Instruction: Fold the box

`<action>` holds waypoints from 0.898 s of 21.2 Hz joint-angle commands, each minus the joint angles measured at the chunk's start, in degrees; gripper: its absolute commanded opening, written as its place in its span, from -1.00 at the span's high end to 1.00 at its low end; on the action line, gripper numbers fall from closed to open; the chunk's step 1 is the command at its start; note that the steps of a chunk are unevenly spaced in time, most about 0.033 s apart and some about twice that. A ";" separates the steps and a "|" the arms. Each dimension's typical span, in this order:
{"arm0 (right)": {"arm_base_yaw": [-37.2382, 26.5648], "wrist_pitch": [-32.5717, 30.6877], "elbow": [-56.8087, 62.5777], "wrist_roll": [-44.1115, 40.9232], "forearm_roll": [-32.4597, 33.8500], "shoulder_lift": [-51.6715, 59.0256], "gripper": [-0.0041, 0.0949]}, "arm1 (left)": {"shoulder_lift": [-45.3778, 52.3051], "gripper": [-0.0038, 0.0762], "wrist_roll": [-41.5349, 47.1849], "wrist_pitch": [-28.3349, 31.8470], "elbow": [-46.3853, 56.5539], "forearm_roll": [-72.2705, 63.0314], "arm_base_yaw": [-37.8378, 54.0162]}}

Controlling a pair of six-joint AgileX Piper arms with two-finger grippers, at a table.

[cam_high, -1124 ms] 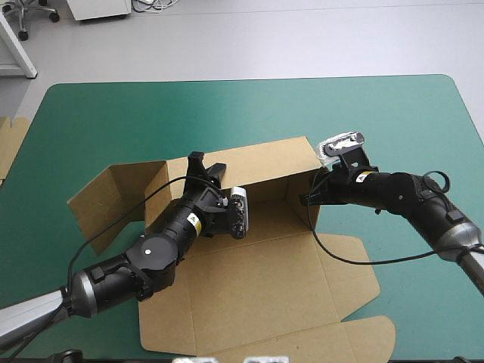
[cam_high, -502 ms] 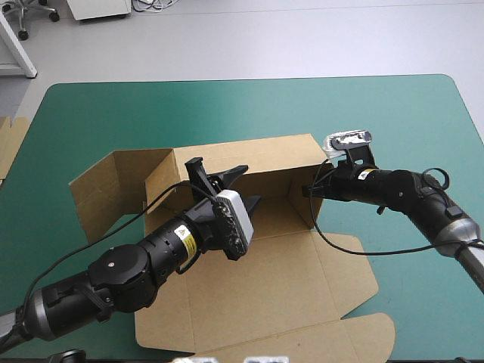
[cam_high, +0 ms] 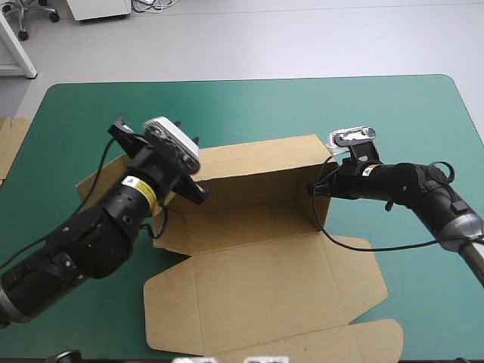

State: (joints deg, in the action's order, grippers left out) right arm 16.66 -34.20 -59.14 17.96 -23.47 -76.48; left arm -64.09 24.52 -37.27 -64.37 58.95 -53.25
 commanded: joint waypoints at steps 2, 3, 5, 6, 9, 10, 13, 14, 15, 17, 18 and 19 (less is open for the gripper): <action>-0.55 -0.94 -4.54 -4.44 4.52 1.56 0.94 | 2.49 0.20 -3.87 4.19 -4.29 -6.99 10.23; -0.55 -1.74 -5.03 -4.56 4.63 1.56 0.94 | 2.79 0.20 -4.17 4.78 -4.42 -8.56 12.79; -0.55 -3.06 -6.06 -5.25 4.63 1.40 0.94 | 3.28 0.20 -4.42 4.94 -4.47 -10.69 17.84; -0.55 -4.32 -7.07 -6.26 4.92 1.14 0.94 | 3.67 0.20 -5.57 3.52 -4.47 -14.11 22.60; -0.55 -7.44 -9.90 -8.55 7.79 0.38 0.94 | 3.67 0.20 -13.27 2.21 -4.47 -27.78 33.07; -0.55 -9.88 -11.41 -9.32 9.26 -0.17 0.94 | 3.67 0.20 -18.58 2.21 -4.47 -34.72 38.01; -0.55 -13.59 -14.59 -11.11 13.23 -1.28 0.94 | 3.67 0.20 -24.03 1.80 -4.47 -42.43 47.22; -0.55 -14.15 -15.53 -11.57 13.77 -1.80 0.94 | 3.67 0.20 -25.98 1.44 -4.47 -45.29 52.04; -0.55 -14.69 -16.21 -11.99 13.88 -2.28 0.94 | 3.67 0.20 -27.90 1.00 -4.47 -49.06 56.18; -0.55 -15.75 -17.32 -11.99 13.92 -3.48 0.94 | 3.67 0.20 -31.36 1.13 -3.62 -57.82 61.06; -0.55 -16.21 -17.63 -11.99 13.92 -3.94 0.94 | 3.67 0.20 -32.71 1.34 -2.83 -60.39 62.31; -0.83 -16.90 -18.35 -12.34 13.92 -4.69 0.94 | 3.55 0.20 -34.19 1.58 -1.39 -63.02 63.13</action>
State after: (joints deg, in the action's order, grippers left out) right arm 16.31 -52.51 -74.52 5.98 -8.76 -82.06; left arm -61.66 -7.06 -39.51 -65.81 1.25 8.32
